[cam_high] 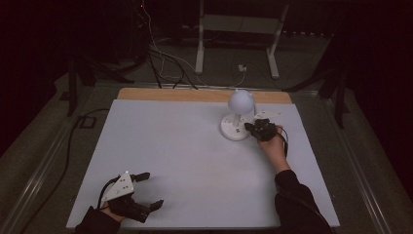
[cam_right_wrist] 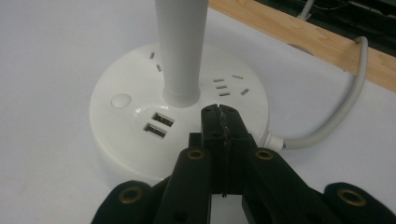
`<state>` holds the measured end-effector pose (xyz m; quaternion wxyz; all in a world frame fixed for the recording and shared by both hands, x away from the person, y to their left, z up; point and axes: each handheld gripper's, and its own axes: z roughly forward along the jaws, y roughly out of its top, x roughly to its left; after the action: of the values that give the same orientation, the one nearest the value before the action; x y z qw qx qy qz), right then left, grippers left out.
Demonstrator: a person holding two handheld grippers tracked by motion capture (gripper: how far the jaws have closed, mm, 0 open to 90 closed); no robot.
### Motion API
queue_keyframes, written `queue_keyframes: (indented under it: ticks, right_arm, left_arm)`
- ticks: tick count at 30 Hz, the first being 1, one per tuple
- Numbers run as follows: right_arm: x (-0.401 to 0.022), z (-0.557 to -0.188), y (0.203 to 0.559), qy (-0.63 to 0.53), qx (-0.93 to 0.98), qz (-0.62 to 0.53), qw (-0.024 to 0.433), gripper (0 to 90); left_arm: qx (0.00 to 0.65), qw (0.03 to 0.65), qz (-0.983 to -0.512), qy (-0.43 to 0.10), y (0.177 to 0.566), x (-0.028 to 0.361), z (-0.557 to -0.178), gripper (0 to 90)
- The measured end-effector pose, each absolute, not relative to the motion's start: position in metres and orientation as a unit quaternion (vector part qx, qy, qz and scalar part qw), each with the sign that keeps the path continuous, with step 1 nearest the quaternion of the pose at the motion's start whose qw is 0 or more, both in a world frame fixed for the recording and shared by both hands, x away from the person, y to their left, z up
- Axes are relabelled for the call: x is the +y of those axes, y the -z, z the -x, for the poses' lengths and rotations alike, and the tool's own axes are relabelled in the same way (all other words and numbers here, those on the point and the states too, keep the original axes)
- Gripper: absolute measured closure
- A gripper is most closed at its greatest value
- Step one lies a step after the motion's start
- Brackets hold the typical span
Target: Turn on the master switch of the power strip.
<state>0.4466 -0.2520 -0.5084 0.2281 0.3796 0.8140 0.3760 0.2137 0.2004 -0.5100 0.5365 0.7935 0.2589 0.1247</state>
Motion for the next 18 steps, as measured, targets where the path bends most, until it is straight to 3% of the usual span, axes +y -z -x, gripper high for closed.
queue_keyframes:
  ticks: [18]
  right_arm:
    - [-0.2473, -0.4467, 0.5079, -0.35, 0.831, -0.361, 0.239, 90.0]
  left_arm:
    - [0.258, 0.535, -0.795, -0.124, 0.5105, 0.2005, -0.214, 0.2]
